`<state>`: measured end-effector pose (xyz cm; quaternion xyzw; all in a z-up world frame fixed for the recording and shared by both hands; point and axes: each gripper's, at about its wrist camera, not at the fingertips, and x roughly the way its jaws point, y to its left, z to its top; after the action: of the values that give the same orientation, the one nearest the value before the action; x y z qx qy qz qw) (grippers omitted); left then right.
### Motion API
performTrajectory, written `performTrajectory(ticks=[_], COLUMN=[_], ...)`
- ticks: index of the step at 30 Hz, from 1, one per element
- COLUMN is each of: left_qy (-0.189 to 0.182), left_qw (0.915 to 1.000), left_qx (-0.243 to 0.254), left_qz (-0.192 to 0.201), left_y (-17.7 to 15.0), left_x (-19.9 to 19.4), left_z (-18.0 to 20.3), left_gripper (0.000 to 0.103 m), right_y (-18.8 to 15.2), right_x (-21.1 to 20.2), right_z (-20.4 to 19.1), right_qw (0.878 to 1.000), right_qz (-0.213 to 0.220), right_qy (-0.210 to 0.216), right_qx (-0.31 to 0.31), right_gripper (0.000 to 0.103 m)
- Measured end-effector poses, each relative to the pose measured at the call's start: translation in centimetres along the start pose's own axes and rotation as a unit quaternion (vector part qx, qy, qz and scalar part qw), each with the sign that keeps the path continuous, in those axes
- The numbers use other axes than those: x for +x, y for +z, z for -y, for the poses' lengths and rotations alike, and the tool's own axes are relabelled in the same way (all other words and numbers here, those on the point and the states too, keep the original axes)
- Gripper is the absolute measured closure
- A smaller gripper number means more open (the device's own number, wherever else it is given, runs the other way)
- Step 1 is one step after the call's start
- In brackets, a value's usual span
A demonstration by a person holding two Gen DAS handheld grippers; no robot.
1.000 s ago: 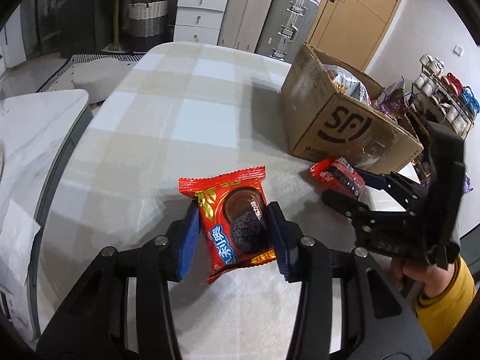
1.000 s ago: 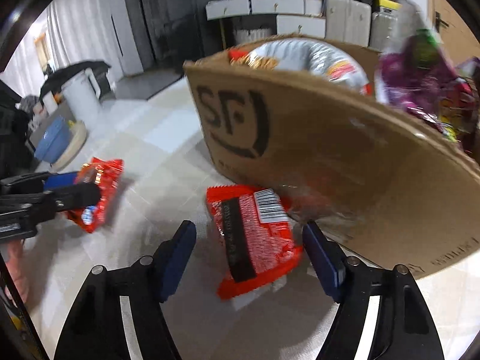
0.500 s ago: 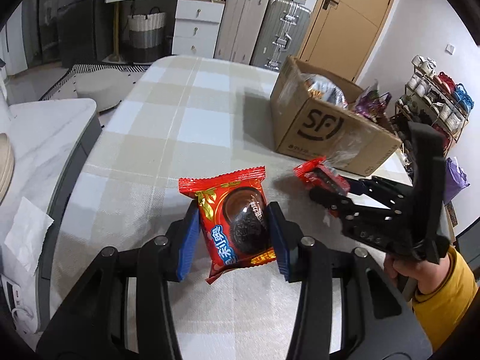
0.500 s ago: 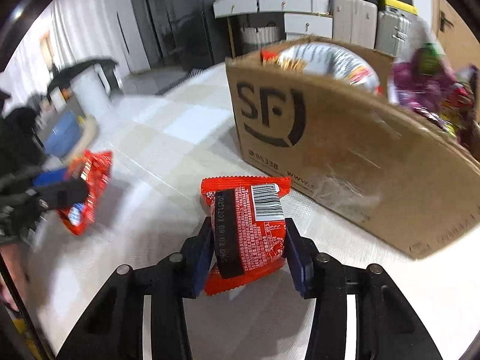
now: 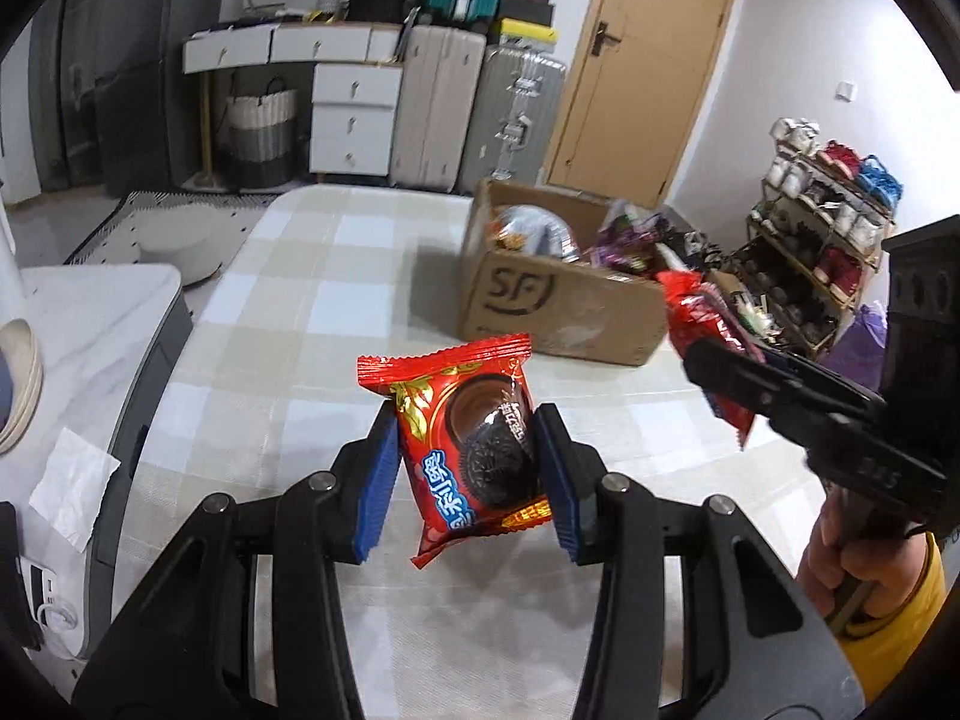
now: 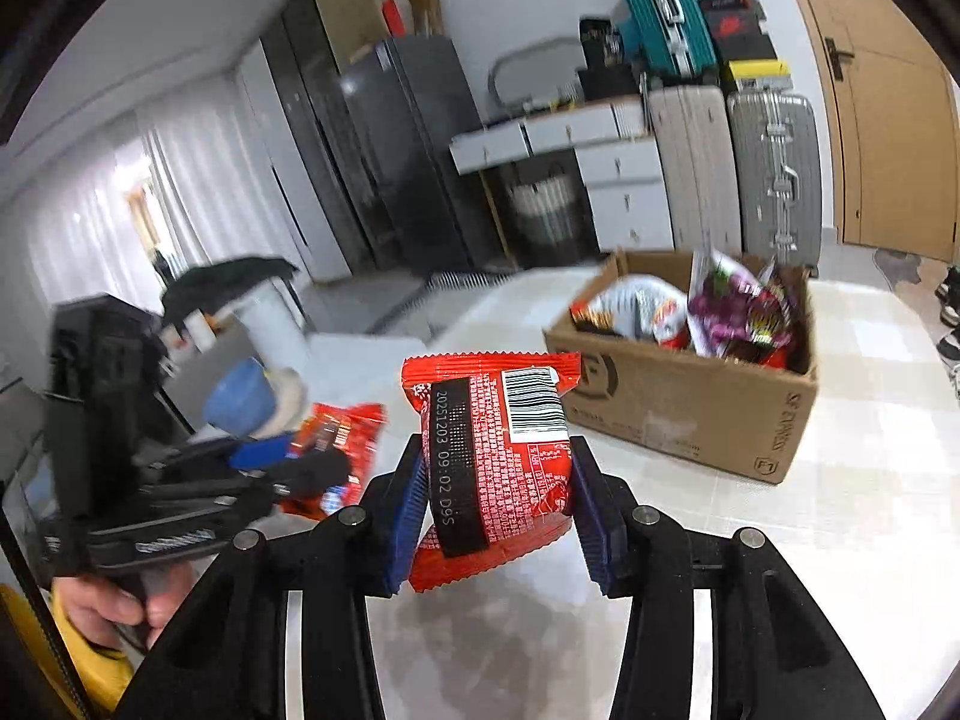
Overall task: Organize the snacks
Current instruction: 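Carry both red packs over the box and open both tools to drop them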
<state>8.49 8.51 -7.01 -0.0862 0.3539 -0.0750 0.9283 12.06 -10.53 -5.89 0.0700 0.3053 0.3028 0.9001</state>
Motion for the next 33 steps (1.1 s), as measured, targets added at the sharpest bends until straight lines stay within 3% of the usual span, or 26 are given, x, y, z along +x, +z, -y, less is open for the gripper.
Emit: performTrajectory(ticks=[7, 12, 23, 33], left_qy=[-0.019, -0.03, -0.037, -0.044], left_qw=[0.9991, 0.9981, 0.9949, 0.9928], left_qx=[0.023, 0.033, 0.061, 0.075], left_qz=[0.03, 0.043, 0.07, 0.082], left_y=[-0.1, -0.5, -0.7, 2.3], left_x=[-4.3, -6.8, -11.2, -11.8], left_z=[3.1, 5.0, 8.7, 9.7], left_gripper=[0.062, 0.062, 0.062, 0.062], right_y=[-0.1, -1.5, -3.4, -0.3], right_x=[-8.3, -12.5, -15.6, -19.2], right_z=[-2.2, -3.2, -2.7, -2.6], right_qw=[0.998, 0.996, 0.993, 0.987], right_qz=[0.07, 0.092, 0.107, 0.155], right_qy=[0.001, -0.003, -0.011, -0.033], right_qx=[0.011, 0.016, 0.036, 0.01], right_gripper=[0.058, 0.058, 0.058, 0.058])
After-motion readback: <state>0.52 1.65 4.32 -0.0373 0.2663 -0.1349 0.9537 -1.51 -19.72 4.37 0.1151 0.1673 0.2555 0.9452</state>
